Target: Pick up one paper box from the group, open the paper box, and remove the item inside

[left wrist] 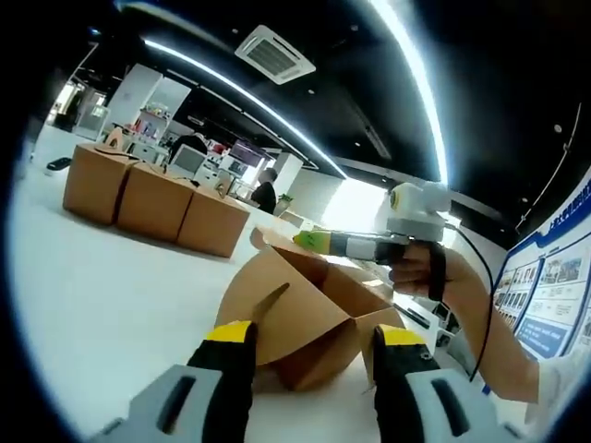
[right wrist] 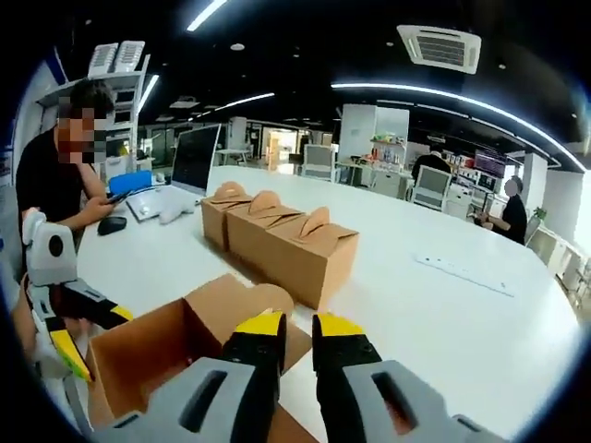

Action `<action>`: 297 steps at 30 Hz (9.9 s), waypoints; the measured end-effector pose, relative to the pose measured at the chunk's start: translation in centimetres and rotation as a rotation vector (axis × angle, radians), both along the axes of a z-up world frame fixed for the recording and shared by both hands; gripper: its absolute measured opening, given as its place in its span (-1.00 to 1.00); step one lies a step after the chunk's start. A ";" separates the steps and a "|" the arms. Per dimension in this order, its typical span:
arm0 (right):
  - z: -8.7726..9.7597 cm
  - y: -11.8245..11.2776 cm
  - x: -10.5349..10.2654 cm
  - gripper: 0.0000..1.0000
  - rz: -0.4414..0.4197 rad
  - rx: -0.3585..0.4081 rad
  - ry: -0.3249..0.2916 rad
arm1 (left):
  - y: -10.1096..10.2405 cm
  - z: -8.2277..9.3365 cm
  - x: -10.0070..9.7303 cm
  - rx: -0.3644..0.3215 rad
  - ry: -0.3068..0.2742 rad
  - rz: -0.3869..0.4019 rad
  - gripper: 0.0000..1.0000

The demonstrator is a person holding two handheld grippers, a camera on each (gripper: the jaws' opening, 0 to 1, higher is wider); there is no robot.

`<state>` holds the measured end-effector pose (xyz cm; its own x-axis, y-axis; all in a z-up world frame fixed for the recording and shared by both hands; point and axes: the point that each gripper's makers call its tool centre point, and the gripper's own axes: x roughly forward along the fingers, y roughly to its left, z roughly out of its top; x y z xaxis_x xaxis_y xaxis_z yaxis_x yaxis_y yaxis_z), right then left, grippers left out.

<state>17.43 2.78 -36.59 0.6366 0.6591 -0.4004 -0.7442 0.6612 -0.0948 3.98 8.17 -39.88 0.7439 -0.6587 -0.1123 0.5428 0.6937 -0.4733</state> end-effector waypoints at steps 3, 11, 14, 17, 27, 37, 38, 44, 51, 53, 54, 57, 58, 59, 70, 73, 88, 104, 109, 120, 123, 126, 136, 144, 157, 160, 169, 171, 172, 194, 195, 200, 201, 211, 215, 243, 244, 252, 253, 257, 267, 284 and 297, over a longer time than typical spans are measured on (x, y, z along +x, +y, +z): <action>-0.6 0.0 -0.1 -0.77 -0.017 0.013 0.061 | -0.2 0.0 -0.4 0.002 -0.001 0.001 0.04; -2.0 -0.2 -0.3 -0.79 -0.054 0.032 0.288 | -0.1 0.1 -0.1 0.005 -0.001 0.002 0.04; -2.3 -0.3 -0.3 -0.79 -0.068 0.042 0.341 | -0.2 0.1 -0.5 0.008 -0.003 0.002 0.04; -2.3 -0.3 -0.4 -0.79 -0.065 0.047 0.328 | -0.6 0.1 -1.0 0.006 -0.002 0.000 0.04; 2.9 -0.7 -0.7 -0.47 -0.001 0.074 -0.024 | -0.2 1.1 -1.3 -0.001 -0.040 0.029 0.04; 7.6 -2.2 -5.0 -0.45 0.057 0.181 -0.168 | 1.3 4.1 -2.4 -0.028 -0.108 0.076 -0.09; 7.9 -2.3 -5.6 -0.45 0.071 0.186 -0.182 | 1.4 4.6 -2.5 -0.027 -0.117 0.076 -0.09; 8.6 -2.9 -8.3 -0.45 0.096 0.237 -0.207 | 1.7 5.9 -3.3 0.064 -0.174 0.044 -0.14; 8.1 -3.3 -10.7 -0.46 0.121 0.279 -0.226 | 1.5 6.8 -3.7 0.204 -0.234 -0.018 -0.13; 8.1 -3.5 -11.3 -0.46 0.127 0.291 -0.233 | 1.6 7.5 -3.8 0.248 -0.255 -0.017 -0.13; 8.1 -3.6 -11.6 -0.45 0.129 0.296 -0.236 | 1.6 7.8 -3.8 0.270 -0.266 -0.017 -0.13; 8.4 -4.1 -12.3 -0.45 0.141 0.307 -0.248 | 1.7 8.5 -3.8 0.267 -0.272 -0.035 -0.13; 8.4 -4.3 -12.4 -0.45 0.145 0.311 -0.249 | 1.8 8.9 -3.8 0.268 -0.277 -0.039 -0.13; 8.5 -4.5 -12.5 -0.45 0.144 0.317 -0.253 | 1.9 9.2 -3.8 0.268 -0.285 -0.042 -0.16; 8.5 -6.7 -12.0 -0.45 0.131 0.292 -0.253 | 4.0 9.9 -3.4 0.257 -0.312 -0.027 -0.20; 7.6 -6.7 -12.1 -0.44 0.144 0.263 -0.226 | 4.1 9.5 -3.4 0.243 -0.300 -0.035 -0.20; 7.9 -7.2 -12.5 -0.44 0.196 0.087 -0.243 | 5.2 8.5 -3.5 0.265 -0.274 0.000 -0.21; 7.2 -2.6 -10.4 -0.44 0.365 -0.294 -0.167 | 5.7 7.7 -4.4 0.297 -0.243 -0.016 -0.21; 6.9 -0.8 -9.8 -0.44 0.407 -0.348 -0.132 | 5.9 7.4 -4.3 0.294 -0.236 -0.021 -0.21; 2.5 1.9 -10.6 -0.45 0.523 -0.577 -0.006 | 6.1 7.9 -4.6 0.277 -0.242 -0.018 -0.21; 0.8 2.3 -10.3 -0.44 0.534 -0.632 0.002 | 6.1 8.0 -4.7 0.277 -0.248 -0.022 -0.21; -0.6 2.5 -9.9 -0.44 0.524 -0.668 -0.006 | 6.2 8.4 -4.7 0.276 -0.256 -0.020 -0.21; -4.3 2.5 -8.9 -0.44 0.524 -0.766 0.037 | 6.1 8.4 -4.7 0.275 -0.261 -0.029 -0.21; -4.8 2.9 -9.0 -0.42 0.554 -0.768 0.051 | 6.0 8.2 -4.6 0.278 -0.269 -0.039 -0.21; -6.5 2.5 -8.9 -0.30 0.451 -0.600 0.341 | 6.7 7.6 -4.0 0.270 -0.252 -0.029 -0.21; -7.6 1.8 -8.3 -0.40 0.438 -0.654 0.302 | 6.6 7.4 -4.0 0.269 -0.249 -0.034 -0.21; -8.5 1.7 -8.1 -0.58 0.432 -0.671 0.308 | 6.7 7.3 -3.9 0.266 -0.246 -0.035 -0.21; -8.5 1.8 -8.2 -0.58 0.438 -0.674 0.302 | 6.8 7.3 -3.9 0.266 -0.245 -0.033 -0.21; -8.5 1.8 -8.3 -0.59 0.439 -0.676 0.300 | 6.8 7.3 -3.8 0.266 -0.244 -0.032 -0.21; -8.8 2.2 -9.0 -0.73 0.460 -0.708 0.313 | 5.4 6.3 -4.5 0.293 -0.233 -0.090 -0.21; -8.8 2.2 -9.0 -0.74 0.458 -0.711 0.314 | 5.4 6.3 -4.5 0.293 -0.233 -0.092 -0.21; -8.9 2.3 -9.1 -0.76 0.466 -0.715 0.314 | 5.5 6.3 -4.5 0.294 -0.236 -0.089 -0.21; -8.9 2.2 -9.1 -0.76 0.469 -0.717 0.310 | 5.5 6.3 -4.5 0.294 -0.236 -0.086 -0.21; -8.3 2.1 -8.3 -0.76 0.480 -0.766 0.246 | 5.5 6.5 -4.4 0.291 -0.239 -0.085 -0.21; -6.8 2.2 -7.1 -0.77 0.468 -0.749 0.224 | 5.5 6.5 -4.5 0.289 -0.240 -0.087 -0.21; 0.2 0.4 -8.1 -0.77 0.417 -0.715 0.143 | 5.5 6.0 -4.2 0.288 -0.223 -0.084 -0.21; 0.5 0.4 -8.3 -0.77 0.417 -0.712 0.139 | 5.5 6.0 -4.2 0.287 -0.221 -0.084 -0.21; 2.8 -0.5 -9.3 -0.76 0.416 -0.698 0.095 | 5.4 5.8 -4.4 0.284 -0.220 -0.091 -0.21; 3.1 -0.6 -9.5 -0.76 0.416 -0.694 0.089 | 5.4 5.8 -4.4 0.285 -0.220 -0.090 -0.21; 4.2 -1.0 -10.3 -0.76 0.413 -0.679 0.065 | 5.5 5.9 -4.3 0.284 -0.220 -0.089 -0.21; 5.4 -2.2 -13.1 -0.76 0.425 -0.683 0.010 | 5.4 5.9 -4.3 0.285 -0.220 -0.092 -0.21; 5.5 -4.1 -19.1 -0.76 0.467 -0.705 -0.063 | 5.6 6.2 -4.6 0.285 -0.233 -0.094 -0.21; 3.7 -4.4 -22.4 -0.76 0.547 -0.720 -0.033 | 5.3 5.8 -5.1 0.296 -0.232 -0.114 -0.21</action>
<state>-4.94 -1.59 -32.88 0.3264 0.4704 -0.8199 -0.9267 -0.0116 -0.3755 -1.10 13.51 -34.04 0.6959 -0.7029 -0.1471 0.6932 0.7110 -0.1179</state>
